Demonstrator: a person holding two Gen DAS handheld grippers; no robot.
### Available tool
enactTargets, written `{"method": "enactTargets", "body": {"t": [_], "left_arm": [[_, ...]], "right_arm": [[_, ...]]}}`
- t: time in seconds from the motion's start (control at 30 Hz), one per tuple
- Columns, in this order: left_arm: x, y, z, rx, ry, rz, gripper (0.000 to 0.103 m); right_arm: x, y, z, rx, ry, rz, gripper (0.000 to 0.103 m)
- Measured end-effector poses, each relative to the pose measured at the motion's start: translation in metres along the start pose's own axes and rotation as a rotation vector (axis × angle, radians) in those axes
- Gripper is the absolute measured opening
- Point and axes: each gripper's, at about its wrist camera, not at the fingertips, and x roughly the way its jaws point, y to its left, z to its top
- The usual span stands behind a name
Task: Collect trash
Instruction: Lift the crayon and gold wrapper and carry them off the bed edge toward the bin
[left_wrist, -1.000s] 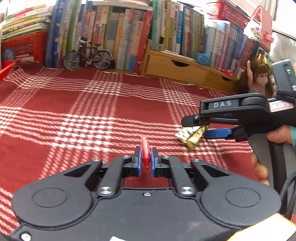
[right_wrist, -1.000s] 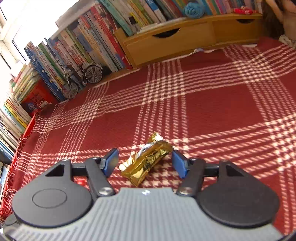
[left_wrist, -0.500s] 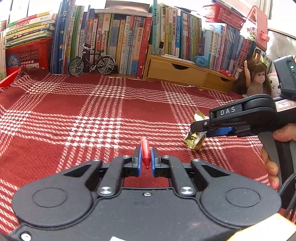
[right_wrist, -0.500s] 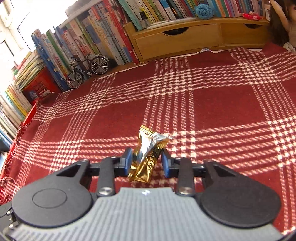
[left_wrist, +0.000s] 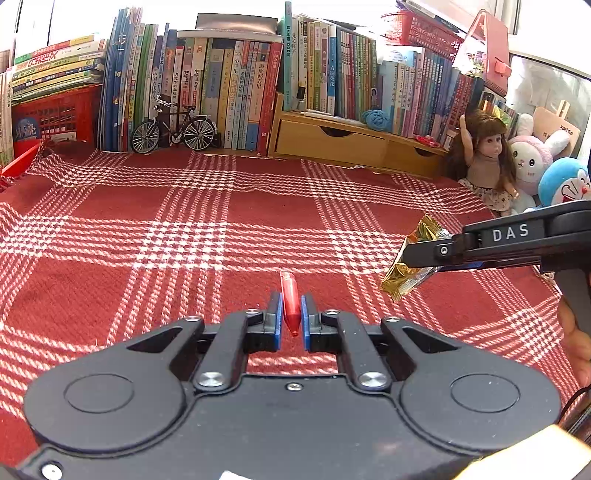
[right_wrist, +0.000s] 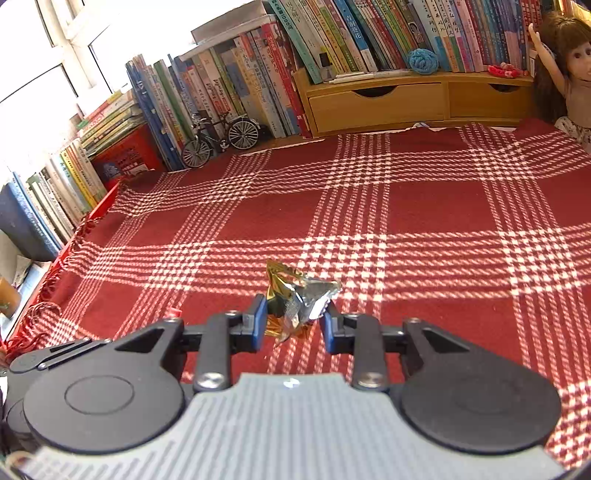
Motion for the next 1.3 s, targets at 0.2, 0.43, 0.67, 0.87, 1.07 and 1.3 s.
{"method": "enactTargets", "body": {"t": [0.2, 0.43, 0.67, 0.87, 1.07, 1.3], "left_arm": [[-0.02, -0.002, -0.009, 0.004, -0.006, -0.016, 0.01], [-0.042, -0.006, -0.018, 0.013, -0.014, -0.044, 0.01], [-0.061, -0.011, -0.027, 0.021, -0.021, -0.068, 0.01], [-0.075, -0.016, -0.04, 0.035, -0.017, -0.086, 0.01], [-0.088, -0.022, -0.054, 0.059, -0.011, -0.103, 0.01], [-0.101, -0.028, -0.069, 0.085, -0.003, -0.121, 0.01]], "right_arm": [[-0.024, 0.001, -0.014, -0.006, -0.007, 0.023, 0.035], [-0.046, 0.006, -0.031, -0.018, -0.005, 0.059, 0.035], [-0.067, 0.014, -0.049, -0.039, 0.001, 0.097, 0.035], [-0.078, 0.015, -0.068, -0.037, 0.019, 0.122, 0.035], [-0.083, 0.014, -0.088, -0.03, 0.047, 0.136, 0.035], [-0.087, 0.013, -0.108, -0.018, 0.074, 0.14, 0.035]]}}
